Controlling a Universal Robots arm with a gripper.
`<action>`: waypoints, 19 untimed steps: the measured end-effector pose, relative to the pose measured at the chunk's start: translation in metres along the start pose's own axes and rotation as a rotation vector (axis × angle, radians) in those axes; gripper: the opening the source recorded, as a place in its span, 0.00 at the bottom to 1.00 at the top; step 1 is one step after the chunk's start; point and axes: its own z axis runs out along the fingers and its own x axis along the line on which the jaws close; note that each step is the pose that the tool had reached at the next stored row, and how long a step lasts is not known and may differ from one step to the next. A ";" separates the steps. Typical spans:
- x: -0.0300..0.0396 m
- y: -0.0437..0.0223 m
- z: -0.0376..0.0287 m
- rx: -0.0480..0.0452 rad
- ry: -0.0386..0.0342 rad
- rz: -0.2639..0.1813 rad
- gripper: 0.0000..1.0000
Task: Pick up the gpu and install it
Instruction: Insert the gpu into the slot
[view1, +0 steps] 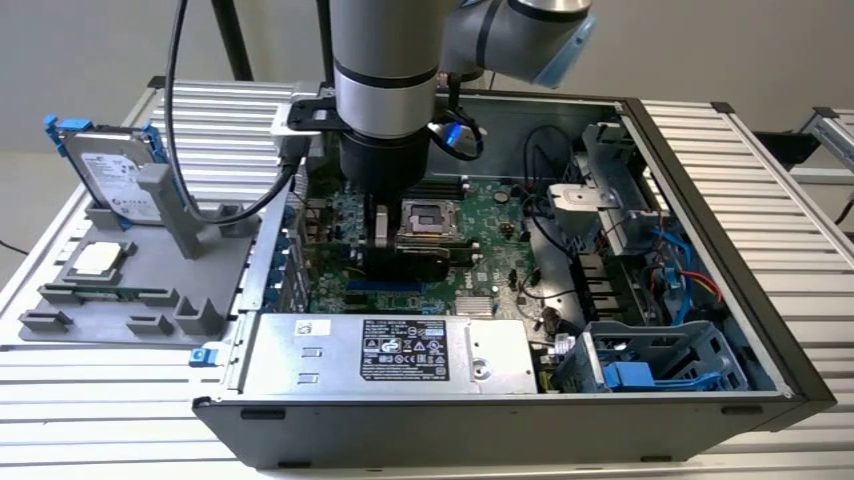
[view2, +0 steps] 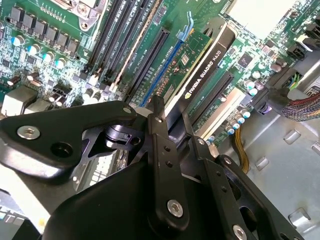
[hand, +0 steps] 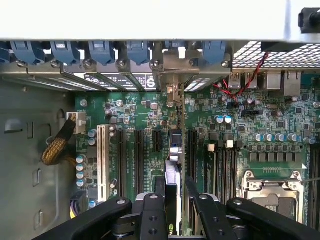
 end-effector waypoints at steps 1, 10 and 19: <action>0.0000 0.0000 0.0004 0.0000 0.0000 0.000 0.00; 0.0001 0.0000 0.0027 -0.0004 0.0007 0.000 0.00; 0.0011 0.0001 0.0000 -0.0011 0.0006 -0.001 0.00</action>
